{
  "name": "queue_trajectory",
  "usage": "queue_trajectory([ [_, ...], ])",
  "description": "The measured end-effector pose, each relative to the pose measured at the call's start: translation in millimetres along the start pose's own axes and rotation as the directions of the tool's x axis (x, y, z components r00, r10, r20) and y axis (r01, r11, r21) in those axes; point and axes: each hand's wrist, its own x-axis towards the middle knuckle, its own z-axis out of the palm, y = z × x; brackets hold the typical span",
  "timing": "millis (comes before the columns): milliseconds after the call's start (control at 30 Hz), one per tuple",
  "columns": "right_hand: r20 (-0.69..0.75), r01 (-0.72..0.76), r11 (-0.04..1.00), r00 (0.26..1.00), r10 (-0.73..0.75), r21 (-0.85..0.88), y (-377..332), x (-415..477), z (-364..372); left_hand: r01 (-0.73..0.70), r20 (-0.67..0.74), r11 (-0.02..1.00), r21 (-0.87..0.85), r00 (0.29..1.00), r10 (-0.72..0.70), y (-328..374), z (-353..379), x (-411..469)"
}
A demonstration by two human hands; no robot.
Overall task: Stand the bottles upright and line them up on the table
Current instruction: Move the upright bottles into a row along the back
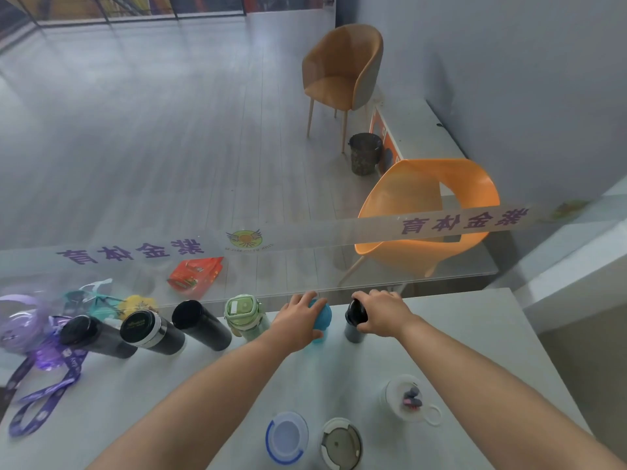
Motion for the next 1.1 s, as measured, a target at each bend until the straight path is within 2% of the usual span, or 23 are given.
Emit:
queue_trajectory([
  [433, 0.000, 0.004, 1.000, 1.000, -0.004, -0.013, 22, 11, -6, 0.103, -0.089, 0.995, -0.007, 0.991, -0.103, 16, 7, -9],
  [667, 0.022, 0.024, 0.997, 1.000, -0.022, -0.070, 24, 4, -7, 0.071, -0.211, 0.997, -0.022, 0.975, -0.074, 27, 10, -27],
  [733, -0.008, 0.023, 0.998, 1.000, -0.023, -0.052, 21, -3, -8, 0.028, -0.229, 0.999, -0.027, 0.973, -0.034, 28, 9, -37],
  [833, -0.146, 0.057, 0.998, 0.987, -0.060, -0.023, 13, -17, -6, -0.047, -0.263, 0.998, -0.030, 0.964, 0.037, 27, 10, -56],
  [967, -0.304, 0.152, 0.988, 0.941, -0.150, -0.016, -4, -47, 0, -0.081, -0.184, 0.996, -0.046, 0.980, 0.071, 28, 15, -83],
  [1100, -0.233, 0.162, 0.984, 0.956, -0.176, -0.079, -29, -84, 23, -0.069, -0.015, 0.995, -0.068, 0.998, 0.068, 28, 21, -114],
])
